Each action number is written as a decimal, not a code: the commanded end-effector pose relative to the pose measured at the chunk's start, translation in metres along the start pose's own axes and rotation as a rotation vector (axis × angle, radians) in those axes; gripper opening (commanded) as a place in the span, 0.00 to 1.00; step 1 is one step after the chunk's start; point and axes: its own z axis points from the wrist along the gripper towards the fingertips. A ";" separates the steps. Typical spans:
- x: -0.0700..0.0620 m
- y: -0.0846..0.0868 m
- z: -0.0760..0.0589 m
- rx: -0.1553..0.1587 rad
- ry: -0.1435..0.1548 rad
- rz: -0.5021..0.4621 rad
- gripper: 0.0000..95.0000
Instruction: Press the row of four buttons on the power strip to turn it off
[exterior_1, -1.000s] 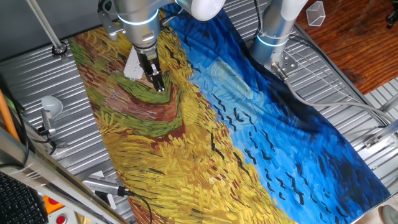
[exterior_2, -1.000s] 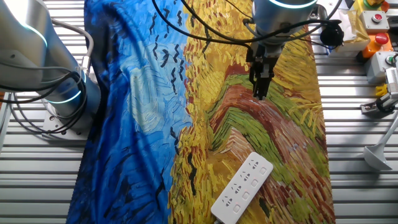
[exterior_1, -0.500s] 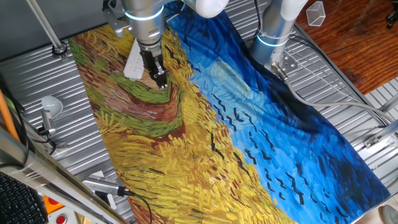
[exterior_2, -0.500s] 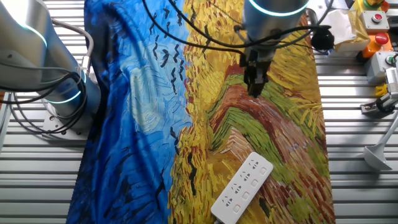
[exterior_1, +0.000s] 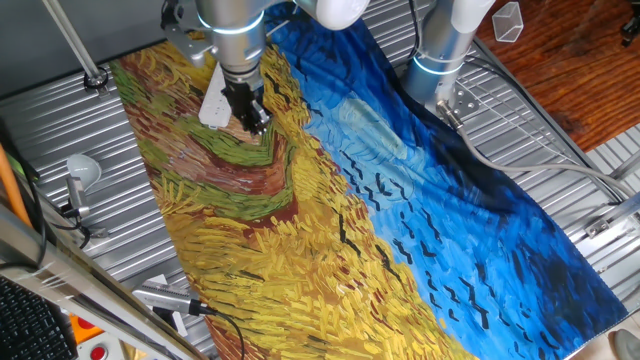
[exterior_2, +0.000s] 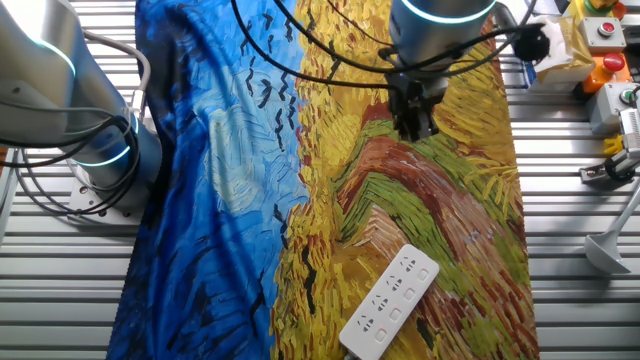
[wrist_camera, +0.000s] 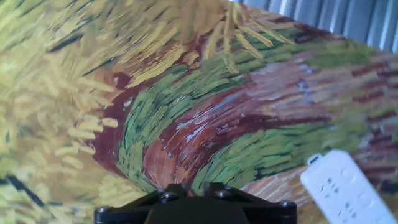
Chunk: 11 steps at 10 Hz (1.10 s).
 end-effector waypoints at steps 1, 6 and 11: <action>0.001 0.000 0.000 0.008 0.004 -0.160 0.00; 0.007 -0.045 0.005 0.002 0.002 -0.490 0.00; 0.029 -0.098 0.024 0.000 0.000 -0.612 0.00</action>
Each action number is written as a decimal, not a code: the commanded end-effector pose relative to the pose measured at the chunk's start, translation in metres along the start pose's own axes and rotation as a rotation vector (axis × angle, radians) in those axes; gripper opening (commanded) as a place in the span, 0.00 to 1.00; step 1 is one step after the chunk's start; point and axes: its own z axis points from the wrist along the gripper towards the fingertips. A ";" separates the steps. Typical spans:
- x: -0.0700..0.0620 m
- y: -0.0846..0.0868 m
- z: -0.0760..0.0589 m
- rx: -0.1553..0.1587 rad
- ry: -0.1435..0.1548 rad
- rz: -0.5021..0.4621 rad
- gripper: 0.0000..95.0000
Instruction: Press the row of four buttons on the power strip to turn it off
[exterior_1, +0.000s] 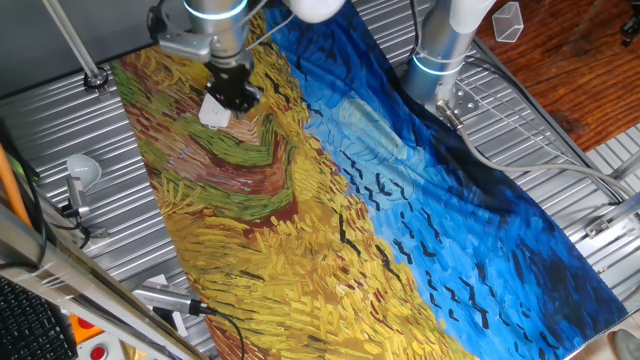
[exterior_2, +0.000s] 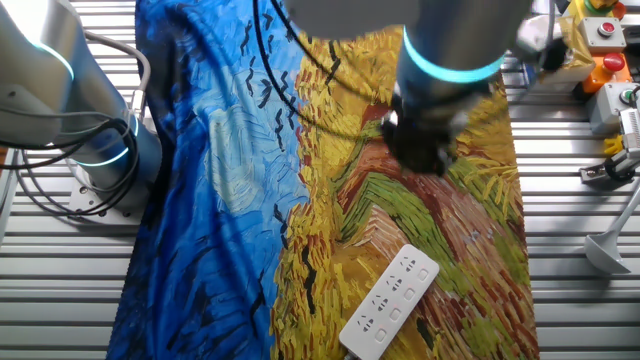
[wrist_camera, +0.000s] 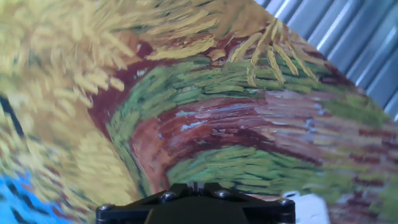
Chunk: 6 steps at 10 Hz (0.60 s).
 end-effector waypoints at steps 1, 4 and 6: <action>0.029 -0.025 0.010 -0.003 -0.005 -0.103 0.00; 0.035 -0.028 0.011 0.003 0.006 -0.136 0.00; 0.034 -0.027 0.009 0.016 0.054 -0.115 0.00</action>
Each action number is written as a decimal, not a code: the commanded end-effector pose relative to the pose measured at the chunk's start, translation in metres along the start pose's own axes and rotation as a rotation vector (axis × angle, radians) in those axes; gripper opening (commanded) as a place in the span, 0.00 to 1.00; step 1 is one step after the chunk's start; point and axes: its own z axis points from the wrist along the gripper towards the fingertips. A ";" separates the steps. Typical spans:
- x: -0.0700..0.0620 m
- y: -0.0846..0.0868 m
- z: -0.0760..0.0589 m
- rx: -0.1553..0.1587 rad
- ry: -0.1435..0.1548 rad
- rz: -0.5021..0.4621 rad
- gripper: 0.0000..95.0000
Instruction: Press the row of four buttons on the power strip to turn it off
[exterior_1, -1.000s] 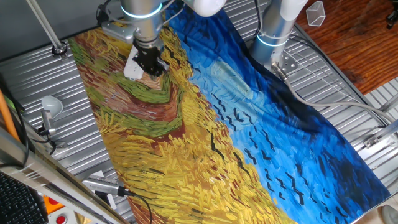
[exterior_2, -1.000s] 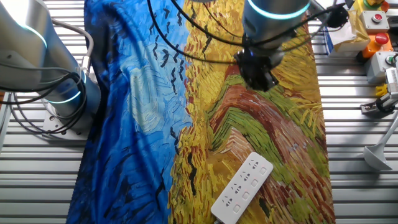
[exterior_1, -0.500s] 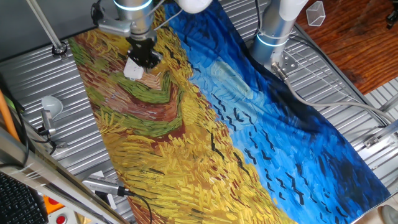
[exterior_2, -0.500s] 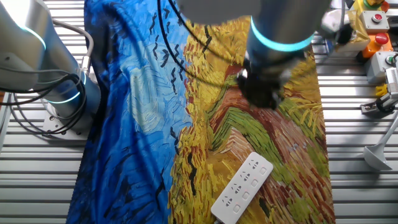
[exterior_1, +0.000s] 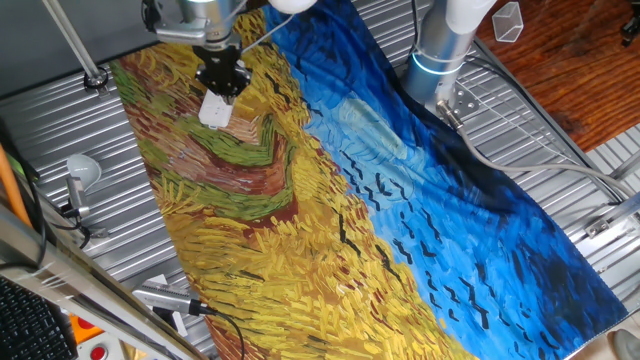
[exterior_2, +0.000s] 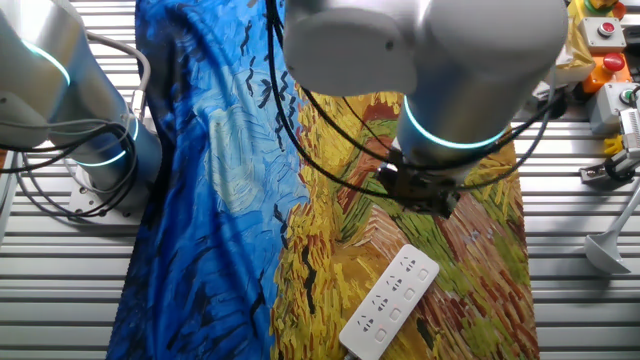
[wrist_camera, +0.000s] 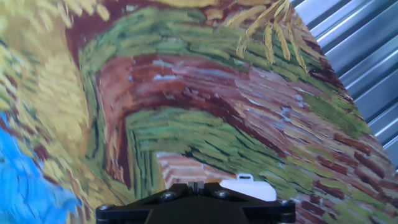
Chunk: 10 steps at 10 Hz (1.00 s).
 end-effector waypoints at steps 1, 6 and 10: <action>-0.001 0.001 -0.001 -0.004 0.053 0.041 0.00; -0.001 0.001 -0.001 0.000 0.045 0.187 0.00; 0.019 -0.003 -0.005 -0.003 0.045 0.124 0.40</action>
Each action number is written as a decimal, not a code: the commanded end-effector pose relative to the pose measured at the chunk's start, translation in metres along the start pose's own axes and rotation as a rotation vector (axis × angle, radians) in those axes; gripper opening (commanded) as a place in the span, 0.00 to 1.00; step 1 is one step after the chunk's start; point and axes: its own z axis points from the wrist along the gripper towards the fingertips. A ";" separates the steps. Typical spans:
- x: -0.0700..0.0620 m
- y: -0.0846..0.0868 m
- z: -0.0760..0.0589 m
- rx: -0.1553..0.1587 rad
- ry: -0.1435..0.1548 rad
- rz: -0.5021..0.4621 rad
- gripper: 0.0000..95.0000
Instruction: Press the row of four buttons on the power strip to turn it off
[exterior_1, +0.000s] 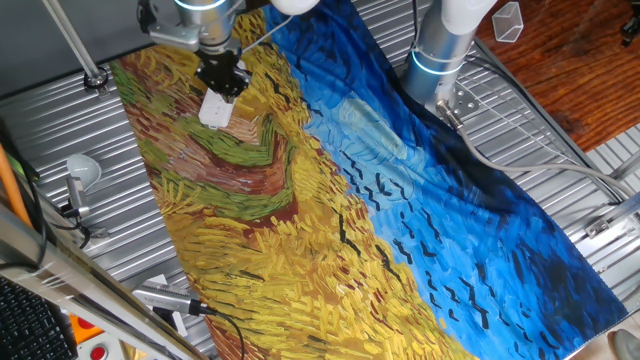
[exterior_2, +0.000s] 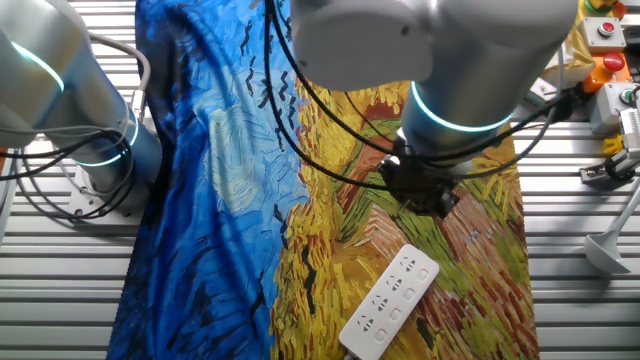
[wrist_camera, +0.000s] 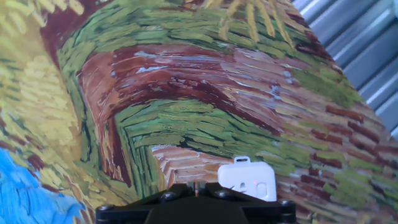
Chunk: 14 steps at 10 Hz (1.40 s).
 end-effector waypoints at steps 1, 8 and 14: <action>0.025 -0.009 0.000 -0.005 -0.003 -0.096 0.60; 0.122 -0.042 0.026 0.006 -0.022 -0.268 0.80; 0.098 -0.029 0.014 -0.010 -0.031 -0.228 0.80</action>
